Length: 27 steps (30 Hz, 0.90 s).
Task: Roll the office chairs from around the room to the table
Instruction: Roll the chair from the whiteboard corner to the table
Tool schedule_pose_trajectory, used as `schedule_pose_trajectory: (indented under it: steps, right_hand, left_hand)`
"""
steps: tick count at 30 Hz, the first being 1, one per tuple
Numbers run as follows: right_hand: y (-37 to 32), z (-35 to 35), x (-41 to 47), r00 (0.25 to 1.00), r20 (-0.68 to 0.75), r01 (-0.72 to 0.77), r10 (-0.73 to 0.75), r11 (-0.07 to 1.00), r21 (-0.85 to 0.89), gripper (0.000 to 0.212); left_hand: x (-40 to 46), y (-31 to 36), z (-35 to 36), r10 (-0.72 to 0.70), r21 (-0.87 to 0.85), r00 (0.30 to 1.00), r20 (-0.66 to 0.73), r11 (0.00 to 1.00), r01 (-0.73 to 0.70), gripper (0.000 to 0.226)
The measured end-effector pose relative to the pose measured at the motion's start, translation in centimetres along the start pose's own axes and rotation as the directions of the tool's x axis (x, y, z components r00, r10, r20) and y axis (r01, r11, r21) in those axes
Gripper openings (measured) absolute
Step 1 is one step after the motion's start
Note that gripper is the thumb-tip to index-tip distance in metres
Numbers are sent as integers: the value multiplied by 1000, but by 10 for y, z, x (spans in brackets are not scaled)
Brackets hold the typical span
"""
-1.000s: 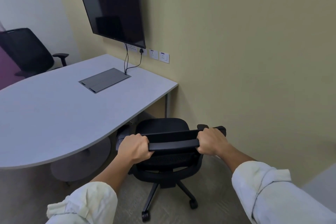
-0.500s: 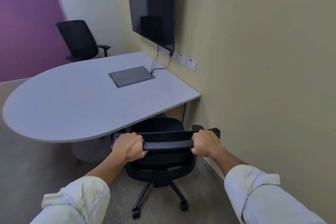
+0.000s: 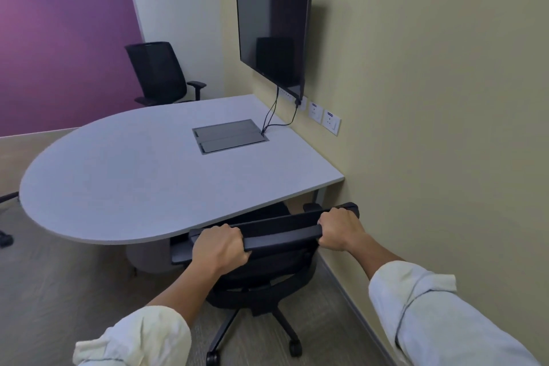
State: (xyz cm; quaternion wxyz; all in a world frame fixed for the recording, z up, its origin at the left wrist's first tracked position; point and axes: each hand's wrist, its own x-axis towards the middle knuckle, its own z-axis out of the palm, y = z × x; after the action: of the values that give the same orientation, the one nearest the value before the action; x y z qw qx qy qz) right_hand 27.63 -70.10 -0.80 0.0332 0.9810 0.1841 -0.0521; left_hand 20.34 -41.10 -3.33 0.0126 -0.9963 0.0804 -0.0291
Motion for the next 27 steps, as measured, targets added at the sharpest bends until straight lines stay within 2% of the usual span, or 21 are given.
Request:
schedule_pose_trajectory:
  steps: [5, 12, 17, 21, 25, 27]
  right_hand:
    - [11, -14, 60, 999, 37, -26, 27, 999, -23, 18]
    - [20, -17, 109, 998, 60, -29, 32, 999, -39, 16]
    - [27, -21, 151, 996, 88, -9, 14, 999, -48, 15]
    - [37, -25, 171, 992, 122, -9, 14, 999, -47, 4]
    - [52, -26, 195, 993, 118, -2, 6, 1000, -31, 14]
    - [61, -26, 203, 993, 119, 10, -4, 999, -48, 8]
  left_hand:
    - [48, -7, 3, -58, -50, 998, 9, 997, 58, 27]
    - [88, -18, 4, -66, -84, 998, 21, 994, 68, 24]
    - [121, -31, 10, -83, -99, 997, 8, 992, 83, 26]
    - [140, -31, 11, -70, -112, 997, -15, 991, 68, 32]
    - [162, -29, 12, -101, -105, 994, -31, 990, 97, 34]
    - [169, -23, 14, -94, -125, 995, -29, 988, 90, 38]
